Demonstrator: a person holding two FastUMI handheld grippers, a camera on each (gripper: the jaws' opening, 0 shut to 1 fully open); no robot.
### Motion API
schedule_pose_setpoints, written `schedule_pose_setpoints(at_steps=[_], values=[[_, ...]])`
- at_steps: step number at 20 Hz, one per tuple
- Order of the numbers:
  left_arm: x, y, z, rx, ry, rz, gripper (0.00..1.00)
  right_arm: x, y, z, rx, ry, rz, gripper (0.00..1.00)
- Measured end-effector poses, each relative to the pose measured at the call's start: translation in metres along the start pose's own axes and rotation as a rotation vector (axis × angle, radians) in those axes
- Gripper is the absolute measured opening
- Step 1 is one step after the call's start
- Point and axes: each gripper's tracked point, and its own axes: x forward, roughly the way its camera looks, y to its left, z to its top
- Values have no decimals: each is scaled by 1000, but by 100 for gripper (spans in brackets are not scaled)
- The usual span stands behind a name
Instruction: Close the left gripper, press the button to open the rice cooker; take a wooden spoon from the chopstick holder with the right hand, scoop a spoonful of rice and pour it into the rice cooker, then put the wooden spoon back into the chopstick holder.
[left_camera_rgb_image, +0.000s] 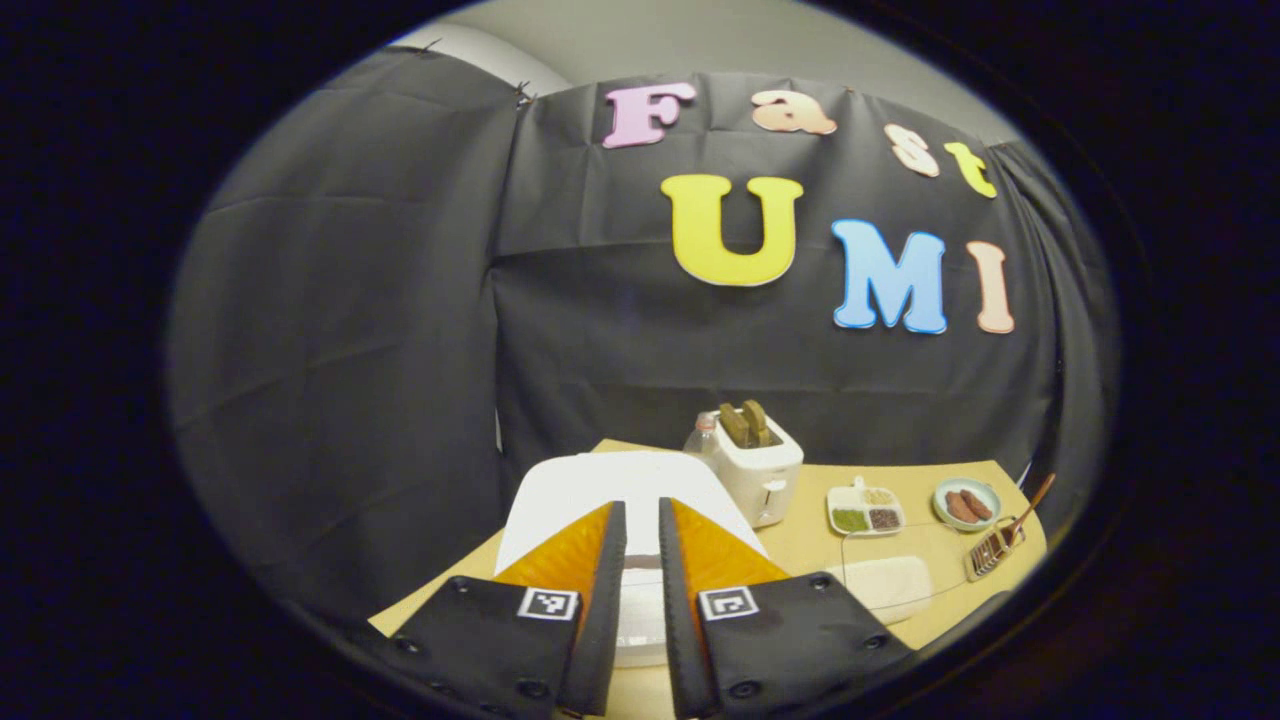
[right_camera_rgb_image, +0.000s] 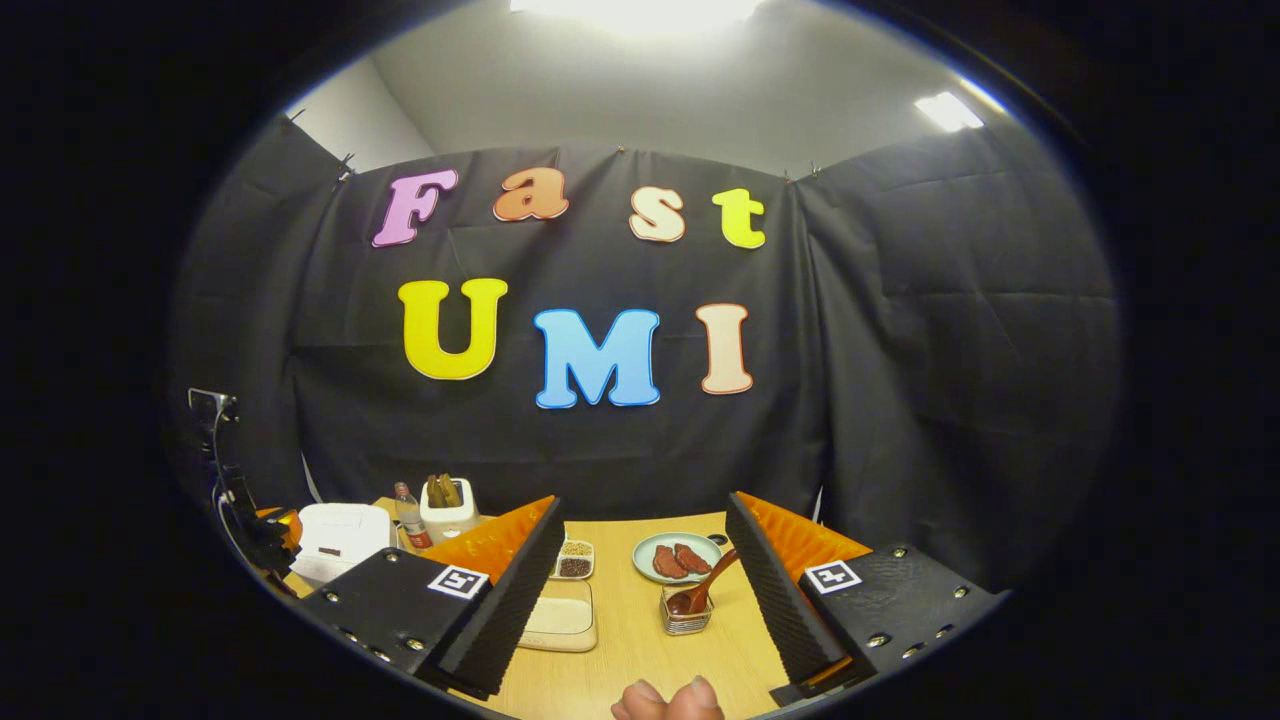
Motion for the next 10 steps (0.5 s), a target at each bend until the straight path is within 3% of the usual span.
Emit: schedule_pose_setpoints(at_steps=[1, 2, 5, 10], values=[[12, -2, -9, -26, 37, -16, 15, -1, 2, -3, -11, 12, -1, 99], [24, -4, -17, -47, 74, -18, 10, -3, 3, -5, -17, 17, 3, 99], [51, 6, -40, -37, 169, 33, 10, -3, 6, -1, -30, 16, 9, 99], [70, 4, -65, -51, 294, 52, 7, 3, 15, -3, -28, 30, 31, 99]])
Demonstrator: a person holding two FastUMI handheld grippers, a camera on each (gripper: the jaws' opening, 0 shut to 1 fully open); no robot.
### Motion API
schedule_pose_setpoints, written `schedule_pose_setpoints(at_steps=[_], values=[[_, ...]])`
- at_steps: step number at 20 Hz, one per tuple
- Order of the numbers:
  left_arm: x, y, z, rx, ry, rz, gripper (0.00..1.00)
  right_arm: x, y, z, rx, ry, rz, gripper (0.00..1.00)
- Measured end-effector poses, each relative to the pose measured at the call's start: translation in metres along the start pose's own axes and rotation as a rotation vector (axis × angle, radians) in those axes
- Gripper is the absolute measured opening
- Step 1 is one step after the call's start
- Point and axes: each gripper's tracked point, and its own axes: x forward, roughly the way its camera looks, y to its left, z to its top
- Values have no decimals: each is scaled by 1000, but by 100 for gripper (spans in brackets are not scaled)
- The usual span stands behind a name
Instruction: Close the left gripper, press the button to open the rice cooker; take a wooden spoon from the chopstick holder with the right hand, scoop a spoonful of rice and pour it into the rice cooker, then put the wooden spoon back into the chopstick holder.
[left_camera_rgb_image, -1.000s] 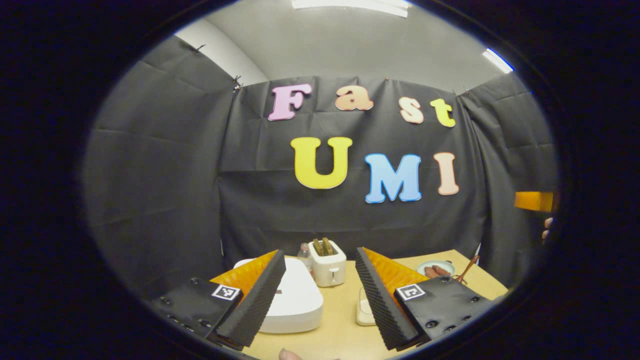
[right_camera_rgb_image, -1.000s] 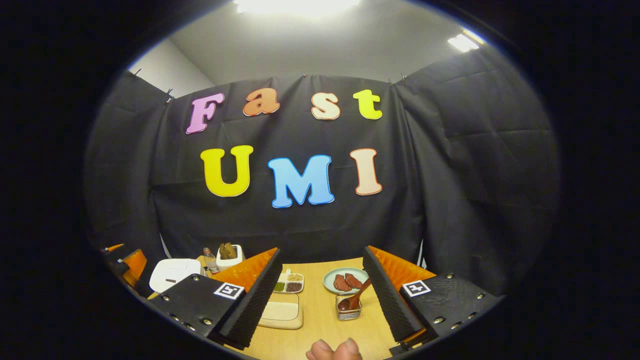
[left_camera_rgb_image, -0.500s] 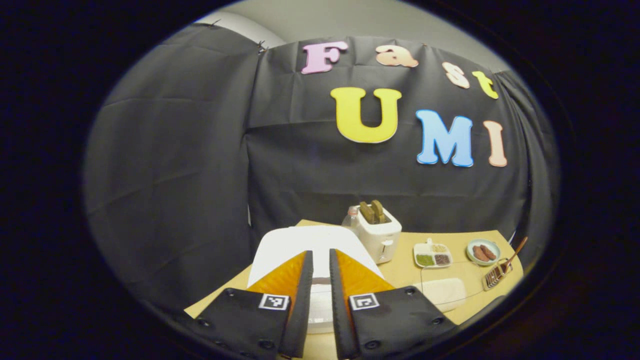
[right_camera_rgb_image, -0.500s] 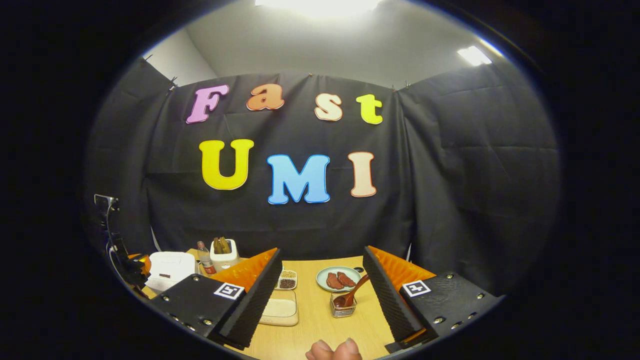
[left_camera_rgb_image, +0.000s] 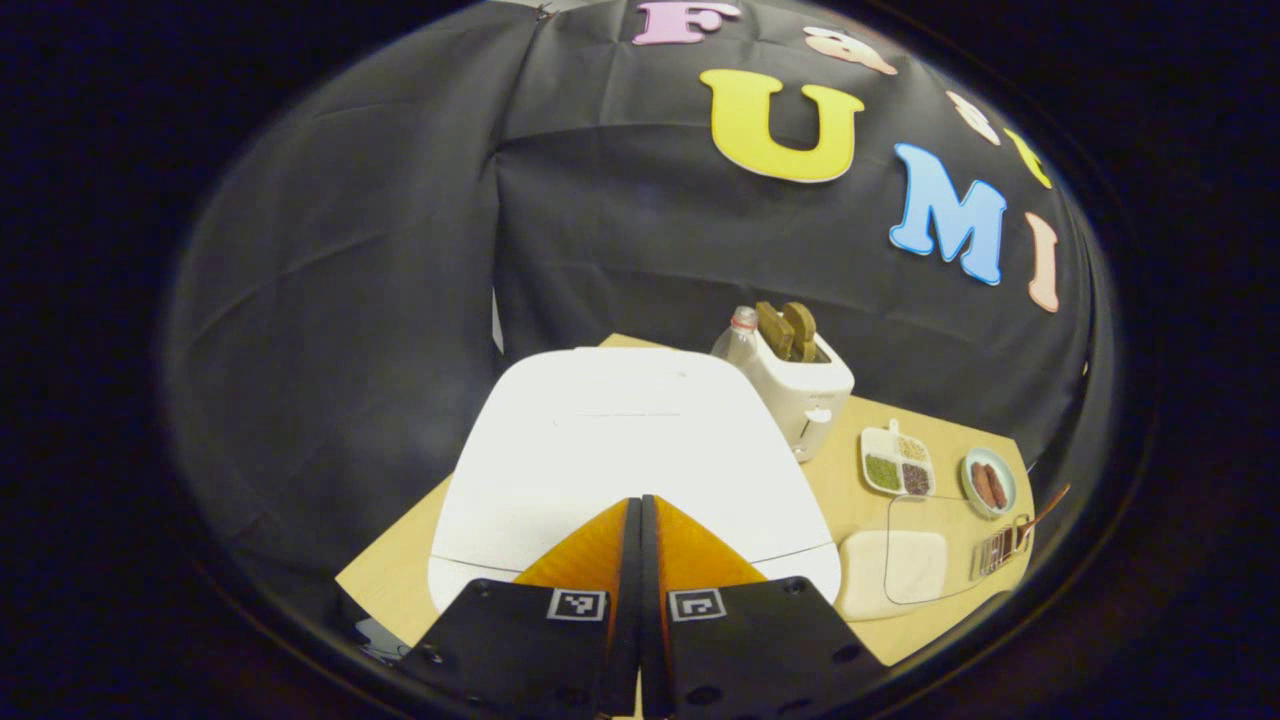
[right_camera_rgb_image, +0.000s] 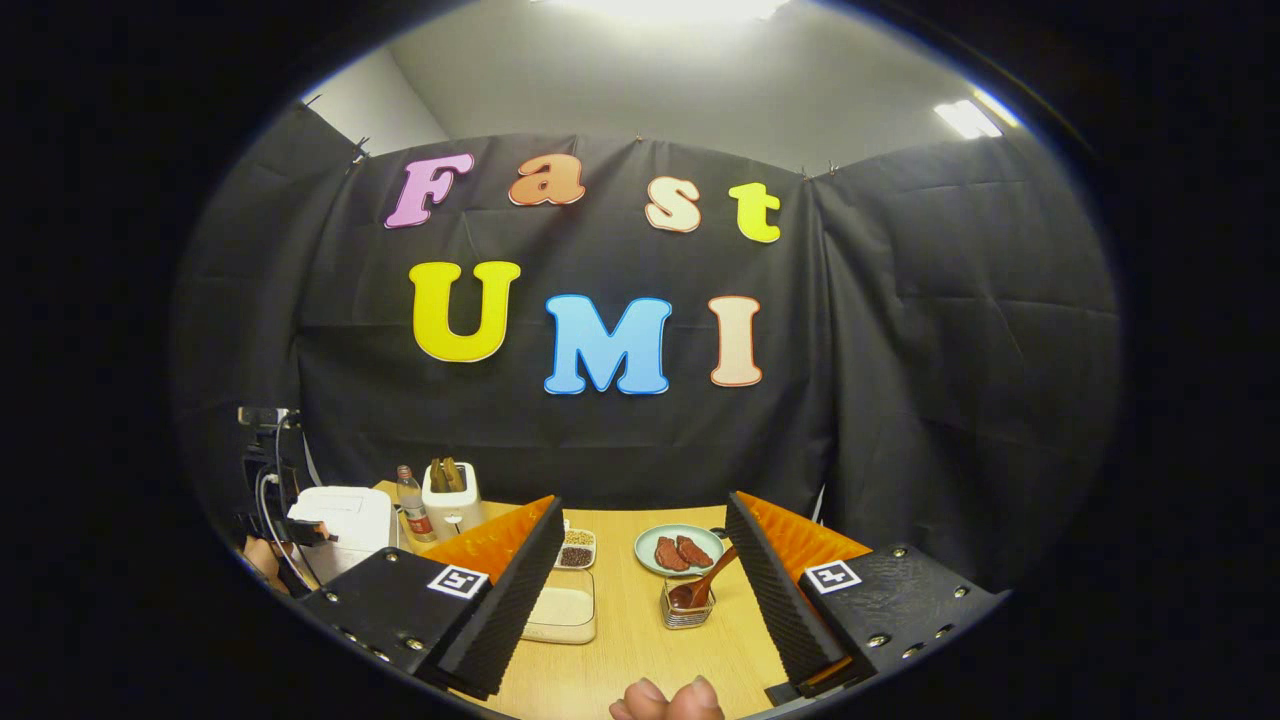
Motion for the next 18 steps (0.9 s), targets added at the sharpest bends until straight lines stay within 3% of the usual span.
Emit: schedule_pose_setpoints(at_steps=[3, 12, 14, 18], values=[[0, -1, -6, 77, 3, 29, 7, 5, 7, -2, -10, 11, 17, 99], [-4, -2, -6, 66, 41, 21, 9, 9, 15, -2, 9, 19, 35, 99], [-14, -3, 8, 41, -12, 17, 9, 7, 14, -3, 5, 17, 32, 99], [-40, -2, 67, 113, -233, 43, 7, 2, 10, -5, 13, 24, 23, 99]])
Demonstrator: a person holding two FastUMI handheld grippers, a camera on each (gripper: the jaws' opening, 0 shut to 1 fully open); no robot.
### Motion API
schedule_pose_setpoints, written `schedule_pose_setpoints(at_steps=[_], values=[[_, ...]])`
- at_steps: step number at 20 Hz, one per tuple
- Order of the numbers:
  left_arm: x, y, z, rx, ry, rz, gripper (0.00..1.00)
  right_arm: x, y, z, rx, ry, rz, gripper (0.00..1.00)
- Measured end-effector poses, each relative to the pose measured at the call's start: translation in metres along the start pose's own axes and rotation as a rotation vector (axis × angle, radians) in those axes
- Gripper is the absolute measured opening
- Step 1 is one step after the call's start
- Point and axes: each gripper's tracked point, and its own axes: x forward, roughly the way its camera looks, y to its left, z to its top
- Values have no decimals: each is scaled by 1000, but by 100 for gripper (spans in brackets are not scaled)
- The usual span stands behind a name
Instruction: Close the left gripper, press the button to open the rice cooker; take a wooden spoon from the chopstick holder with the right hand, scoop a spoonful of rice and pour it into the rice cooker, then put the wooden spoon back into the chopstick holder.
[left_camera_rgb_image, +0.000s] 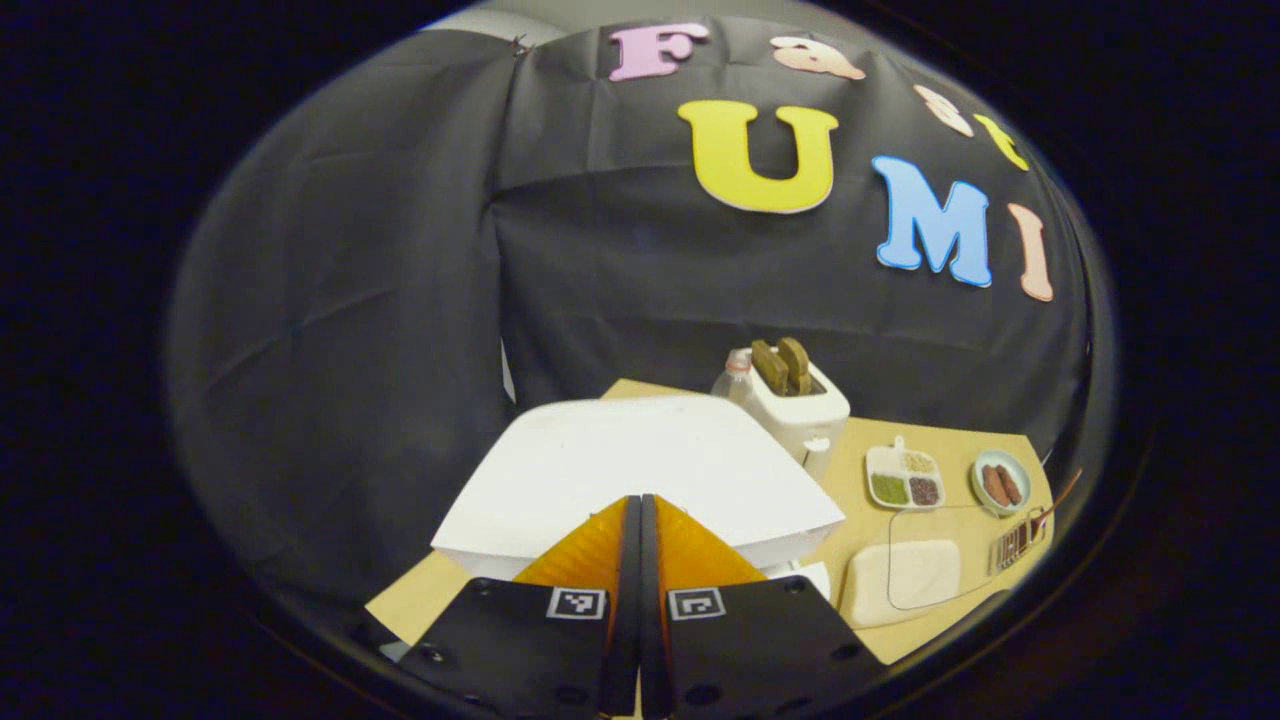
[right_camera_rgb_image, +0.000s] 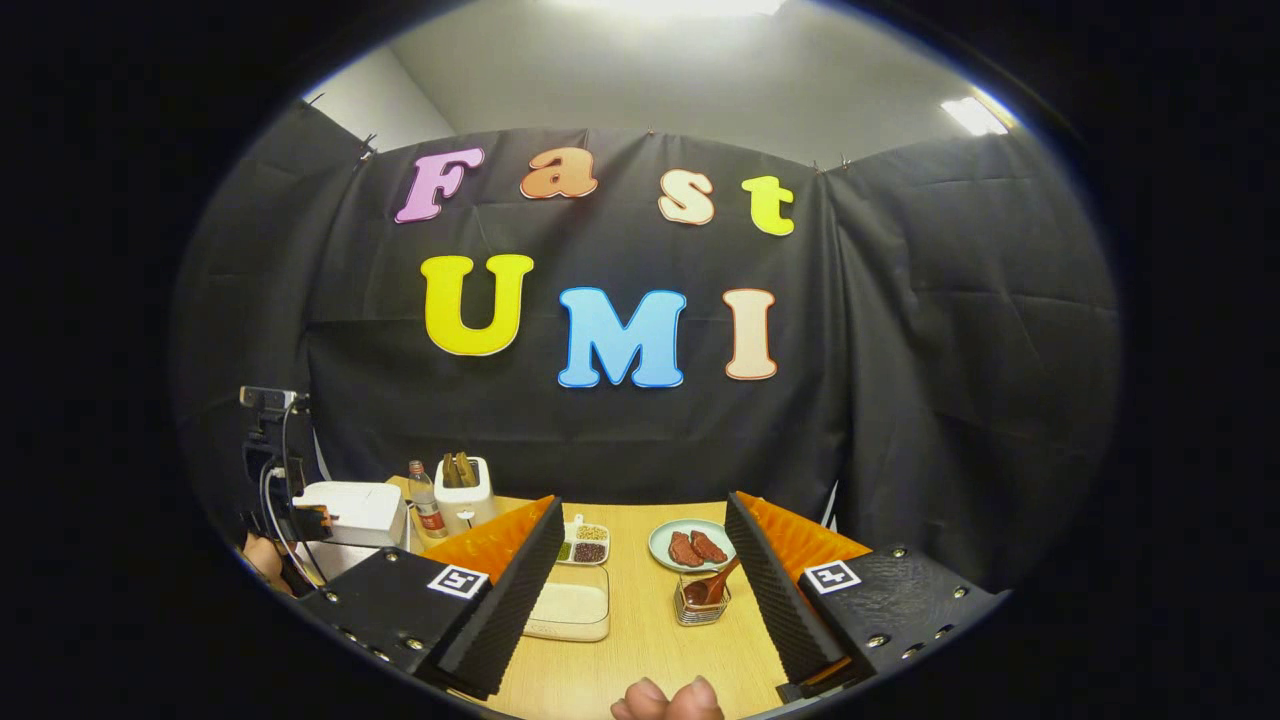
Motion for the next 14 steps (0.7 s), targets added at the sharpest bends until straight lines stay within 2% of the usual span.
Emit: schedule_pose_setpoints(at_steps=[1, 4, 5, 10, 11, 13, 14], values=[[-2, 2, 15, 4, -43, 8, 9, -1, -1, 1, 0, -1, -1, 99], [-18, 3, 51, -40, -147, 3, 7, -7, -4, 3, -7, -11, -10, 99], [-22, 0, 53, -60, -158, -15, 9, -8, -6, 2, -9, -11, -13, 99], [-73, 9, 74, -145, -275, -80, 7, -7, -16, 0, -3, -11, -29, 99], [-87, 11, 75, -158, -287, -91, 12, -5, -19, 1, -1, -14, -34, 99], [-109, 19, 75, -170, -307, -89, 7, 0, -27, 0, 12, -13, -40, 99], [-119, 18, 75, -176, -315, -99, 10, 4, -31, -3, 23, -10, -44, 99]])
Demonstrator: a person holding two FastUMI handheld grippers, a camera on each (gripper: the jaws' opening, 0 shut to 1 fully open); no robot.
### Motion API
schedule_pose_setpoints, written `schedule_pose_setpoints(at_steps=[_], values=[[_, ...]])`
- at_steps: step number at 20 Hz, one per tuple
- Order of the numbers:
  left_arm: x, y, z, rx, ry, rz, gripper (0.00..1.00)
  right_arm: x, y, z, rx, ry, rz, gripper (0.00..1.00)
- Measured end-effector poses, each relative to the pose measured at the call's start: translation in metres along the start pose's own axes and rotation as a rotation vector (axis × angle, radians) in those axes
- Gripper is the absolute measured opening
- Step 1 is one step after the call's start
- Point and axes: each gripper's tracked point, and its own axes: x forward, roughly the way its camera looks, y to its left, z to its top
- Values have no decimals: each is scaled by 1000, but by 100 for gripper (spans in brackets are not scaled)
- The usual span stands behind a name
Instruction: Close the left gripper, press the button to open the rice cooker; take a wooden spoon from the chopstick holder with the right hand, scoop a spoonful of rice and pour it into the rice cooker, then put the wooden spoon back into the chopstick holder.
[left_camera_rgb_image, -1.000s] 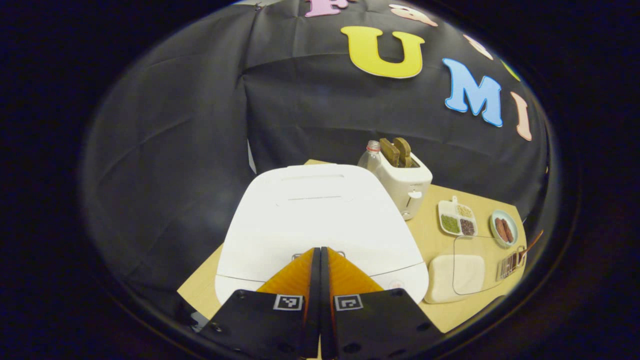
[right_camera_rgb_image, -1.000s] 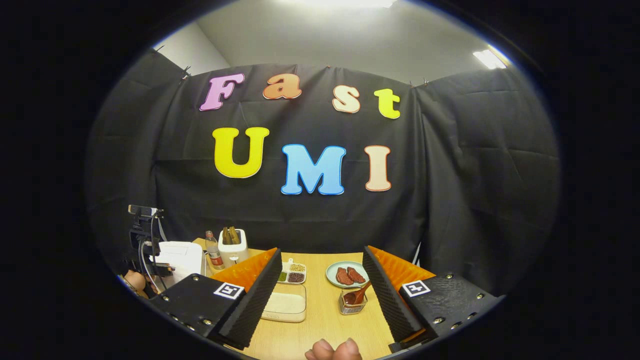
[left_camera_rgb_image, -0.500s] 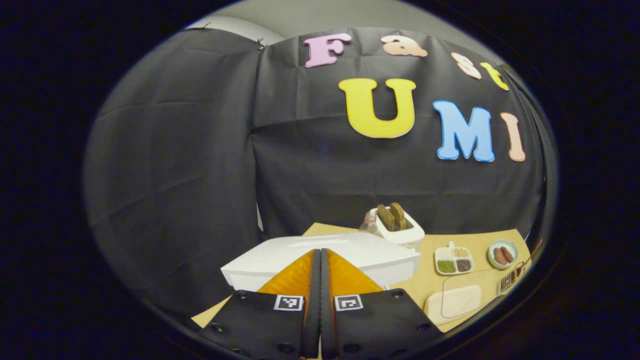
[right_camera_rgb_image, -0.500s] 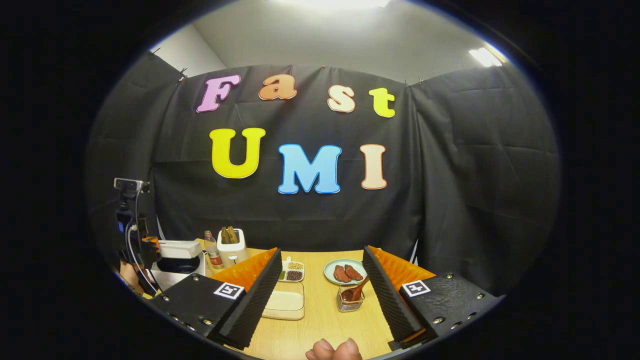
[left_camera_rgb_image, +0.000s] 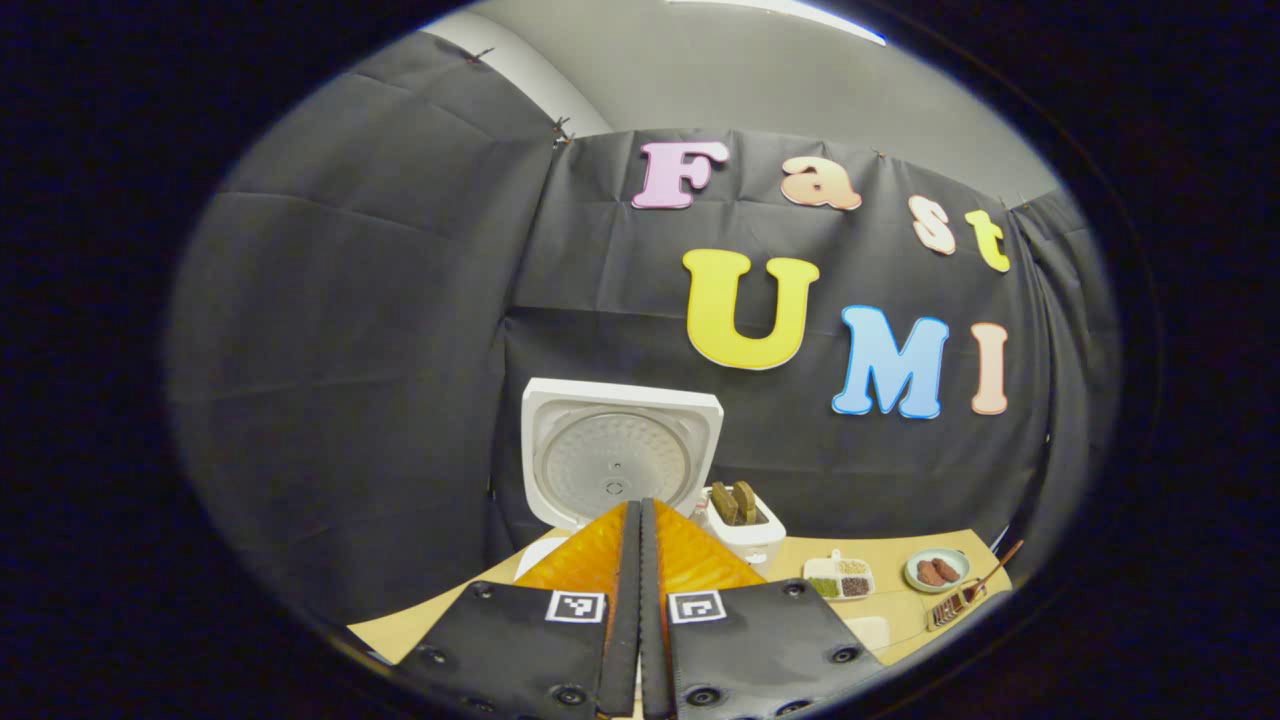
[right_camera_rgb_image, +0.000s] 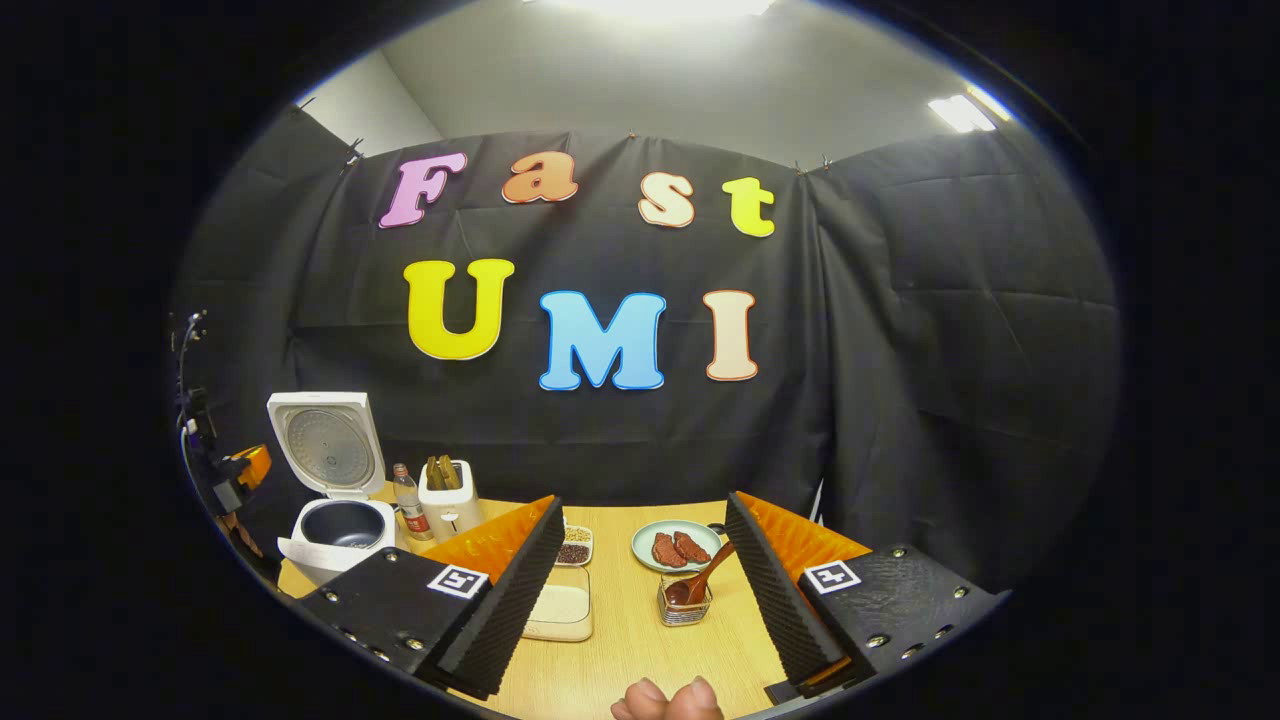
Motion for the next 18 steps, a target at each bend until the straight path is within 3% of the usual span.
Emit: schedule_pose_setpoints(at_steps=[8, 9, 10, 11, 12, 14, 15, 18], values=[[-52, -30, 11, -3, 7, -56, 9, 66, -49, -63, 42, 115, 28, 99], [-59, -38, 12, -4, 10, -60, 2, 76, -54, -73, 43, 132, 38, 99], [-69, -46, 10, 2, 17, -63, 2, 88, -60, -86, 47, 157, 47, 99], [-78, -55, 7, 14, 29, -67, 12, 99, -67, -98, 55, 179, 55, 99], [-88, -62, 6, 30, 36, -67, 6, 110, -74, -107, 66, 191, 65, 99], [-104, -76, 3, 66, 47, -50, 23, 136, -87, -130, 84, 221, 77, 99], [-111, -84, 0, 76, 58, -46, 14, 148, -92, -142, 94, 235, 83, 99], [-131, -106, 0, 116, 56, -33, 22, 179, -108, -173, 107, 262, 92, 99]])
